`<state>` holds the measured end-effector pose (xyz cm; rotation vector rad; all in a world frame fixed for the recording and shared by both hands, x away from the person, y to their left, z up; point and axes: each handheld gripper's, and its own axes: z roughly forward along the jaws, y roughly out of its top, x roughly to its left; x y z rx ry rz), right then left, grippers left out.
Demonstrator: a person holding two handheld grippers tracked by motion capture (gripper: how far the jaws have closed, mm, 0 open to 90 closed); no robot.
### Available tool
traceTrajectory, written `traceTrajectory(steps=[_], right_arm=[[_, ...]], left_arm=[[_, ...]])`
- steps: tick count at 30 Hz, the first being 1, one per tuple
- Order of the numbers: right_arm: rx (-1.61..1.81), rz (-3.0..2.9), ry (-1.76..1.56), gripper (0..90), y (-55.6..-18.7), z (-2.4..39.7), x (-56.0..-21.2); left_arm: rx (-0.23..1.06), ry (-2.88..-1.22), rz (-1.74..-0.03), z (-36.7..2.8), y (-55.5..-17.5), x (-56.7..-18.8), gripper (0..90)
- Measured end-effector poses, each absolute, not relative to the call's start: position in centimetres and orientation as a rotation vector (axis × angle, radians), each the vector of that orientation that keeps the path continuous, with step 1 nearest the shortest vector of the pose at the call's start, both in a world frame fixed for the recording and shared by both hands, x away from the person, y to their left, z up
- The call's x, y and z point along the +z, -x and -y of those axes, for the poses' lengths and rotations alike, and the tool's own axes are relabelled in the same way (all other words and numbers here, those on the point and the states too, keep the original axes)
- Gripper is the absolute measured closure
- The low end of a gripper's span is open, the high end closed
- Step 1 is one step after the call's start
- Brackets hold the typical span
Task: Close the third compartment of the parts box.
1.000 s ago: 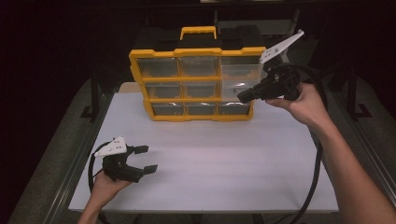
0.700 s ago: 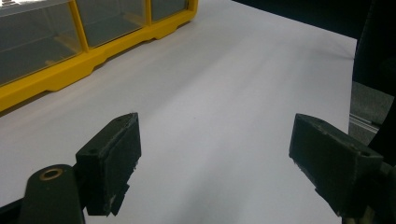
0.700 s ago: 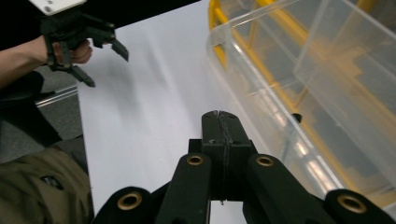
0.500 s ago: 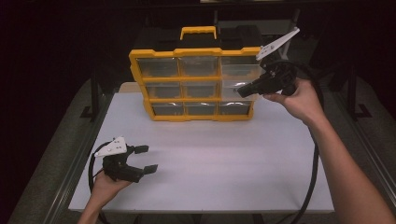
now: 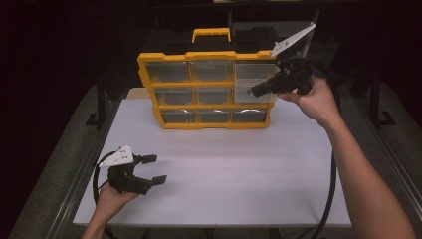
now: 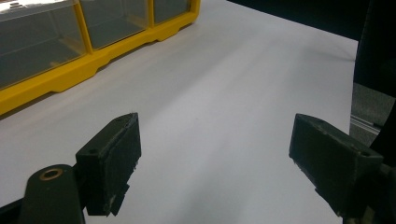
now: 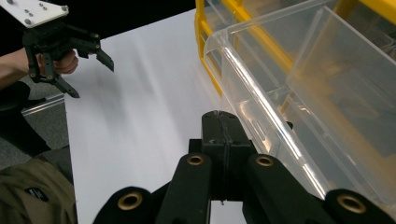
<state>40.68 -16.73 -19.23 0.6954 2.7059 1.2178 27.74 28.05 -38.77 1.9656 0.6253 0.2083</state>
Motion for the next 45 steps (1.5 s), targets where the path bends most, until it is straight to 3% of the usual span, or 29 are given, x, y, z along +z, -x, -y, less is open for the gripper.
traceTrajectory(steps=[45], right_arm=[[1.186, -2.679, -0.725, 89.1, -44.5, 16.6, -19.2]], left_arm=[[0.212, -1.969, -0.631, -28.1, -27.5, -38.8, 17.0]])
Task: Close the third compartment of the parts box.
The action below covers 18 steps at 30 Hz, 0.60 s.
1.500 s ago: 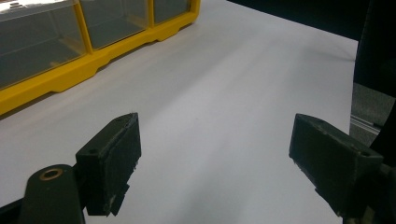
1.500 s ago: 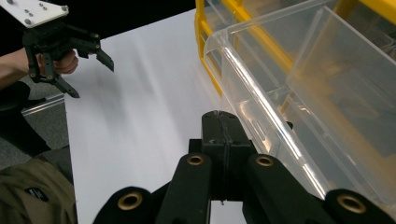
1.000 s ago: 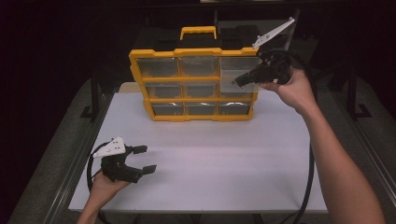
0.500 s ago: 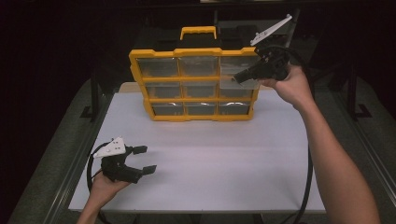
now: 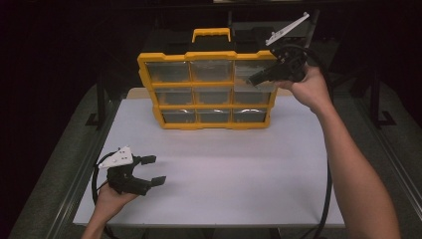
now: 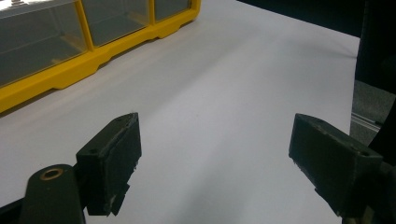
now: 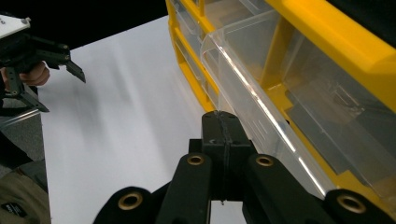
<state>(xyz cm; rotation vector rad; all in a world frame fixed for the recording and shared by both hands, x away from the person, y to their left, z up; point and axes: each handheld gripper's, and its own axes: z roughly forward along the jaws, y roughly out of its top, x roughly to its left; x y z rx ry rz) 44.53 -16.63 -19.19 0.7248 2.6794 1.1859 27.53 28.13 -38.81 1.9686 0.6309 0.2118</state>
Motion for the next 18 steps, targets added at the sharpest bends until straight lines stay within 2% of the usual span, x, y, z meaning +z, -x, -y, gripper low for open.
traceTrajectory(steps=[18], right_arm=[[1.184, -2.662, -0.756, 89.1, -45.8, 16.5, -19.1]], left_arm=[[0.213, -1.973, -0.629, -28.3, -27.6, -38.8, 17.0]])
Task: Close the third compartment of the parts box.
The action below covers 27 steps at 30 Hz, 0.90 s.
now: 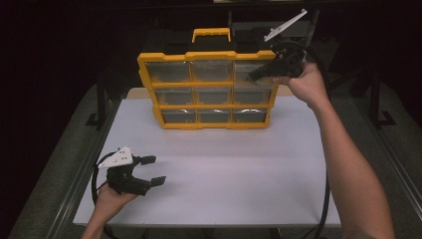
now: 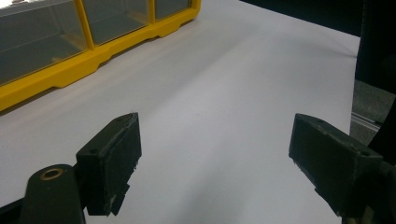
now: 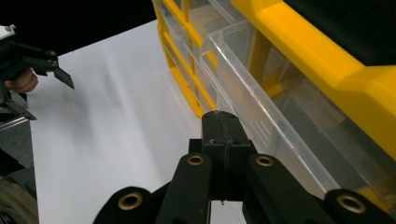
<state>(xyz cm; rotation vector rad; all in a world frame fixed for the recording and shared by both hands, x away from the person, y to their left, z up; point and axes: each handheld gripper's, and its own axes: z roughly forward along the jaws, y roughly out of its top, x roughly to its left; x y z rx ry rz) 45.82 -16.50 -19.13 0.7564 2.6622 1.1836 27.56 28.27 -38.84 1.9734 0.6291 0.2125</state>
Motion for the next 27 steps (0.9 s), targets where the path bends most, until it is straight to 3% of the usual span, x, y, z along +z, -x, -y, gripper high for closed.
traceTrajectory(steps=[27], right_arm=[[1.15, -2.675, -0.827, 89.2, -47.0, 16.1, -19.2]], left_arm=[[0.214, -1.969, -0.633, -28.4, -27.5, -38.8, 17.4]])
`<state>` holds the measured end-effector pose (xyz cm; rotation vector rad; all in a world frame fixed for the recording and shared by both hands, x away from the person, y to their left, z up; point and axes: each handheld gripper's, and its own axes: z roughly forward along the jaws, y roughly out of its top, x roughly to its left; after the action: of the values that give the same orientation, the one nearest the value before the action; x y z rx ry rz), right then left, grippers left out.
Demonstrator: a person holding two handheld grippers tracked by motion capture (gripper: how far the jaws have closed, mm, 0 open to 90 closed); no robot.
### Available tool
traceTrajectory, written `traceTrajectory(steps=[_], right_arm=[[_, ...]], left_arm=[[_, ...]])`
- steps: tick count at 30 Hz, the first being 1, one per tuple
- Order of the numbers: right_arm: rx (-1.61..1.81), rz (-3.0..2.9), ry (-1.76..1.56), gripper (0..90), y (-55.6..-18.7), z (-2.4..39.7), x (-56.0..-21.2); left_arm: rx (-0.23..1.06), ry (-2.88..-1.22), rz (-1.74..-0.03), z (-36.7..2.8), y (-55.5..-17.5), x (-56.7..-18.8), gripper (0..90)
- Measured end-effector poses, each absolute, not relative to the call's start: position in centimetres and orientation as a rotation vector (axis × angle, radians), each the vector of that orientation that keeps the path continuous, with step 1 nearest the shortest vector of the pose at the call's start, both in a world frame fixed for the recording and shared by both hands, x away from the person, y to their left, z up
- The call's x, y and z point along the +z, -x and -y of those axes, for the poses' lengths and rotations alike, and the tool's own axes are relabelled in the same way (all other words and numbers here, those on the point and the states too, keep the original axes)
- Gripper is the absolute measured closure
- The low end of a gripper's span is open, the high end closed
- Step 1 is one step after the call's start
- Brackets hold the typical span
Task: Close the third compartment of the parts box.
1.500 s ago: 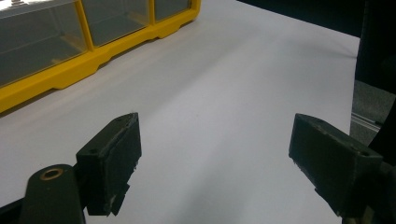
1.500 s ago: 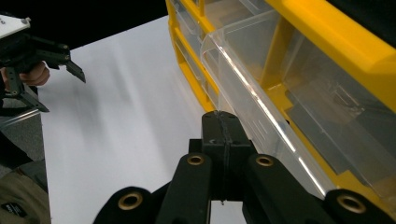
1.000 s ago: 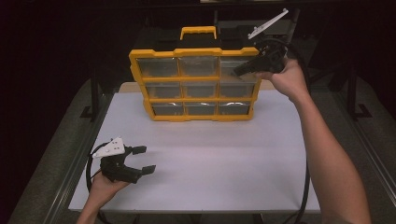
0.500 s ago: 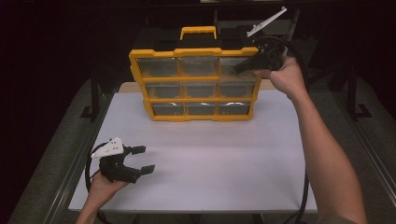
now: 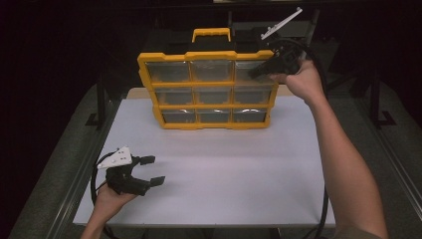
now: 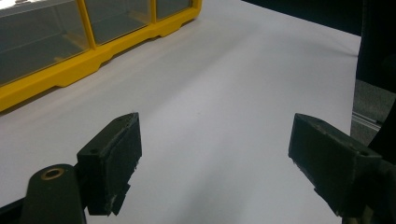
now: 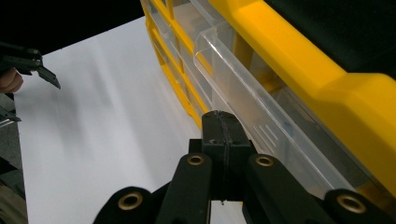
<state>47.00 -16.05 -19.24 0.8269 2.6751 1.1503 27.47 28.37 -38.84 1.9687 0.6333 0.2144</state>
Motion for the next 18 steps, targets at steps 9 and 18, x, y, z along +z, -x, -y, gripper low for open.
traceTrajectory(steps=[9, 18], right_arm=[[1.12, -2.685, -0.815, 89.2, -47.4, 15.9, -19.1], [1.107, -2.668, -0.845, 89.2, -48.1, 15.8, -19.0]], left_arm=[[0.215, -1.969, -0.634, -28.4, -27.5, -38.8, 17.4], [0.22, -1.973, -0.632, -28.4, -27.5, -38.8, 17.3]])
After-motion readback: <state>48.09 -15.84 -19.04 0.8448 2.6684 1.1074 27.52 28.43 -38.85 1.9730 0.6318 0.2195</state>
